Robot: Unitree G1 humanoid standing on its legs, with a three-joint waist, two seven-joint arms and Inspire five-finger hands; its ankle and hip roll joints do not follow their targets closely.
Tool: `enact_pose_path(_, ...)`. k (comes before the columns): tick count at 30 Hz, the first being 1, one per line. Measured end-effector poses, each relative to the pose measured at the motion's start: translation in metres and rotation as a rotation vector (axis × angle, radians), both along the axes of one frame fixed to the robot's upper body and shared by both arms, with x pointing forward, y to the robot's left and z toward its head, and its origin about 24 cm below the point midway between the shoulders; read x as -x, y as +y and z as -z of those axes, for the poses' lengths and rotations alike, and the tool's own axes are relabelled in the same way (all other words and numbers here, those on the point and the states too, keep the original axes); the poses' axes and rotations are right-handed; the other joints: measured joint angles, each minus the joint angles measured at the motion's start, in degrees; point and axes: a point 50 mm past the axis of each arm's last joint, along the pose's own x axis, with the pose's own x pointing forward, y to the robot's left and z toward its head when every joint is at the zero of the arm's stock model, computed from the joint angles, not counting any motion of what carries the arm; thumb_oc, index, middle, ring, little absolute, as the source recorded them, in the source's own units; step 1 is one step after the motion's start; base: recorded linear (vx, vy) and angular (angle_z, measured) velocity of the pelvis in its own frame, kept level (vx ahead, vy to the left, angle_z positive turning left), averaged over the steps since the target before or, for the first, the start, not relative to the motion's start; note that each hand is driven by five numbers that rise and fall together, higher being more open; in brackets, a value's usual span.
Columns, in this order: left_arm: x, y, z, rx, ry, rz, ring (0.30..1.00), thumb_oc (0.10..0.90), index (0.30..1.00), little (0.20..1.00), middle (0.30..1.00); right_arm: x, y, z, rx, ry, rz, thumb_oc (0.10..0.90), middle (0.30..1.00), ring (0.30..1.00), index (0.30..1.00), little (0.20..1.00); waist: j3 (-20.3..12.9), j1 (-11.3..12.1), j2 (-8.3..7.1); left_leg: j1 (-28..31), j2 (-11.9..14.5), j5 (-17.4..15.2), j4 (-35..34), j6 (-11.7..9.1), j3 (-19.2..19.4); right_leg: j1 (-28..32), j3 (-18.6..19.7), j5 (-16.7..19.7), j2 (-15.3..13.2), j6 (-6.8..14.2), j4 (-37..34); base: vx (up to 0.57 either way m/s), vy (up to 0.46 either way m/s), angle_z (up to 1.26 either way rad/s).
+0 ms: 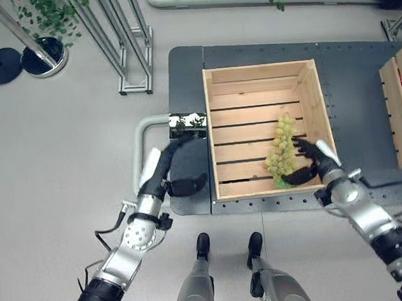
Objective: Pick up the fruits from the basket on one side to the basket on the other side
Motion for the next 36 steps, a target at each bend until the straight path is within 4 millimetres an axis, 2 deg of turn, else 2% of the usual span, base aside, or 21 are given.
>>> enact_pose_path(2,-0.005,-0.001,-0.013,-0.037,-0.064,-0.004,0.900,0.800,0.900,0.900,0.900,0.004,0.007,0.003,-0.037,-0.018,-0.018,0.800,0.900,0.900,0.900,0.900,0.00,-1.62,0.00,0.71,-0.07,-0.20,-0.01,0.19,1.17,0.19,0.64,0.11,-0.13,0.17,0.00,0.04,0.051,-0.28)
enact_pose_path(6,-0.015,-0.008,-0.039,-0.159,-0.210,-0.002,0.900,0.800,0.900,0.900,0.900,0.011,0.017,-0.004,-0.078,-0.081,-0.062,0.800,0.900,0.900,0.900,0.900,0.00,-5.43,0.00,1.96,-0.16,-0.73,-0.02,0.36,3.68,0.29,3.58,0.42,-0.09,0.55,-0.02,0.02,0.054,-0.31)
enact_pose_path(10,-0.015,-0.013,-0.046,-0.291,-0.270,0.020,0.900,0.800,0.900,0.900,0.900,0.014,0.023,-0.010,-0.138,-0.118,-0.100,0.800,0.900,0.900,0.900,0.900,0.00,-8.25,0.02,2.27,-0.37,-1.32,-0.03,0.45,5.73,-0.41,5.69,0.67,0.09,0.66,-0.01,0.01,0.061,-0.31)
enact_pose_path(12,-0.016,-0.018,-0.046,-0.393,-0.287,0.049,0.900,0.800,0.900,0.900,0.900,0.018,0.025,-0.012,-0.162,-0.146,-0.120,0.800,0.900,0.900,0.900,0.900,0.02,-8.77,0.11,2.26,-0.42,-1.76,-0.02,0.54,7.57,-1.37,7.60,0.87,0.26,0.75,-0.01,-0.02,0.094,-0.39)
enact_pose_path(16,-0.026,-0.022,-0.046,-0.631,-0.294,0.086,0.900,0.800,0.900,0.900,0.900,0.018,0.031,-0.020,-0.180,-0.183,-0.180,0.800,0.900,0.900,0.900,0.900,0.38,-11.71,0.74,1.92,-0.80,-2.10,-0.02,0.92,9.37,-2.47,9.28,1.17,-0.07,1.20,0.01,0.00,0.107,-0.26)
enact_pose_path(19,-0.040,-0.019,-0.045,-0.761,-0.289,0.062,0.900,0.800,0.900,0.900,0.900,0.017,0.032,-0.027,-0.206,-0.214,-0.231,0.800,0.900,0.900,0.900,0.900,1.27,-14.11,2.38,1.75,-1.28,-2.39,-0.02,1.20,10.84,-3.26,10.16,1.42,-0.39,1.60,0.01,-0.01,0.153,-0.18)
enact_pose_path(21,-0.050,-0.017,-0.040,-0.857,-0.275,0.053,0.900,0.800,0.900,0.900,0.900,0.015,0.029,-0.035,-0.180,-0.237,-0.274,0.800,0.900,0.900,0.900,0.900,1.94,-14.67,3.63,1.65,-1.62,-2.47,-0.02,1.33,12.16,-3.82,11.24,1.64,-0.57,1.91,0.02,-0.01,0.160,-0.26)
enact_pose_path(24,-0.058,-0.004,-0.031,-0.909,-0.224,-0.007,0.900,0.800,0.900,0.900,0.900,0.007,0.027,-0.053,-0.144,-0.297,-0.332,0.800,0.900,0.900,0.900,0.900,3.27,-16.50,6.05,0.80,-1.83,-2.68,-0.03,1.61,13.69,-5.39,12.71,1.91,-0.86,2.29,0.07,-0.04,0.126,-0.26)
enact_pose_path(26,-0.065,0.008,-0.029,-0.956,-0.205,-0.060,0.900,0.800,0.900,0.900,0.900,0.002,0.029,-0.066,-0.134,-0.348,-0.357,0.800,0.900,0.900,0.900,0.900,4.15,-17.59,7.01,-0.38,-1.91,-2.64,-0.02,1.62,14.24,-6.78,13.27,2.38,-0.84,2.33,0.08,-0.05,0.095,-0.17)
enact_pose_path(29,-0.069,0.018,-0.032,-1.054,-0.265,-0.109,0.900,0.800,0.900,0.900,0.900,0.000,0.031,-0.075,-0.137,-0.389,-0.375,0.800,0.900,0.900,0.900,0.900,5.27,-17.72,7.23,-1.37,-2.02,-2.63,-0.02,1.61,15.12,-8.27,14.17,2.73,-0.68,2.21,0.10,-0.04,0.062,-0.16)
enact_pose_path(31,-0.070,0.016,-0.038,-1.116,-0.317,-0.099,0.900,0.800,0.900,0.900,0.900,0.001,0.030,-0.077,-0.141,-0.396,-0.379,0.800,0.900,0.900,0.900,0.900,5.28,-17.69,7.21,-2.01,-1.99,-2.63,-0.01,1.60,15.15,-8.97,14.17,2.74,-0.68,2.19,0.18,-0.03,0.040,0.00)
enact_pose_path(33,-0.074,0.008,-0.056,-1.234,-0.458,-0.069,0.900,0.800,0.900,0.900,0.900,-0.001,0.028,-0.085,-0.142,-0.427,-0.380,0.800,0.900,0.900,0.900,0.900,5.34,-17.68,7.12,-3.78,-2.16,-2.53,0.00,1.58,15.15,-10.76,14.15,2.77,-0.69,2.24,0.45,-0.04,0.030,0.02)
enact_pose_path(36,-0.079,-0.002,-0.077,-1.304,-0.593,-0.054,0.900,0.800,0.900,0.900,0.900,-0.004,0.028,-0.095,-0.141,-0.467,-0.379,0.800,0.900,0.900,0.900,0.900,5.49,-17.66,6.87,-5.60,-2.31,-2.37,0.00,1.68,15.26,-13.07,14.08,2.79,-0.74,2.28,1.28,-0.03,-0.004,-0.03)
